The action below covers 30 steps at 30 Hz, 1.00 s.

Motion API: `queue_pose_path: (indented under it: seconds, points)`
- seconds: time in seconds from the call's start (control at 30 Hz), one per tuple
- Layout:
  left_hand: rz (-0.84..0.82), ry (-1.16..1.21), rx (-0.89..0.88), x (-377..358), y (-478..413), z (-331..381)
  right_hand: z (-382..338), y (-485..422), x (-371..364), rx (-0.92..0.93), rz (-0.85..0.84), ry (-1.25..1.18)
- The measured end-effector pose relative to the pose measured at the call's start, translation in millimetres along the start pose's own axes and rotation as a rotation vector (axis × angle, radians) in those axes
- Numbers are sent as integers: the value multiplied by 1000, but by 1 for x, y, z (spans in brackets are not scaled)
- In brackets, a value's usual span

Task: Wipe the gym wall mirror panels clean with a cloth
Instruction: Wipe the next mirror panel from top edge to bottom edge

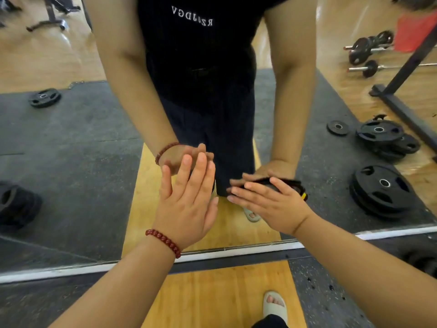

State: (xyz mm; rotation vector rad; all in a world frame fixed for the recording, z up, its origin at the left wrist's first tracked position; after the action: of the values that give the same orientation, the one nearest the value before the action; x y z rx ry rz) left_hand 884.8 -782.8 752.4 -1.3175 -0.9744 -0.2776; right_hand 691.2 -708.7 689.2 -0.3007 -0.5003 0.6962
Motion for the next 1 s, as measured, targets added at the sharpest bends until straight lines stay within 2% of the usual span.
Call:
queue_pose_path:
  seconds: [0.07,0.1,0.2,0.3,0.37,0.5,0.67,0.9,1.0]
  points:
    - [0,-5,-5,-2,1,0,0,7,1,-12,-34,-18]
    - [3,-9,1,-1,1,0,12,-2,7,-92,-8,-30]
    - [34,7,-9,6,-9,8,77,-47,29,-483,173,-120]
    - [100,46,-20,20,-40,18,137,-73,41,-659,256,-142]
    - [160,54,-11,34,-67,21,147,-73,44,-640,257,-121]
    - [228,33,-45,63,-109,29,154,-58,46,-491,195,-59]
    - [256,-60,-81,102,-158,42,249,-80,72,-646,319,-61]
    - [368,-91,-108,178,-256,61,349,-98,114,-561,496,-122]
    - [370,-104,-157,209,-295,64,397,-107,122,-557,435,-82]
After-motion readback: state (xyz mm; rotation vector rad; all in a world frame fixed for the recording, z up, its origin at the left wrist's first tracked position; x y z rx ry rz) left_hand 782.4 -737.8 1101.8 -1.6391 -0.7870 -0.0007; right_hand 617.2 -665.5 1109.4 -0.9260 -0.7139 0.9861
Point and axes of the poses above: each hand's wrist, its own y-axis away from the middle knuckle, its own x-axis out of the back of the hand, z = x × y, the point moved 4 cm from there along -y, towards the middle knuckle, and after that the axes turned 14 degrees about y, right-handed, at the moved point
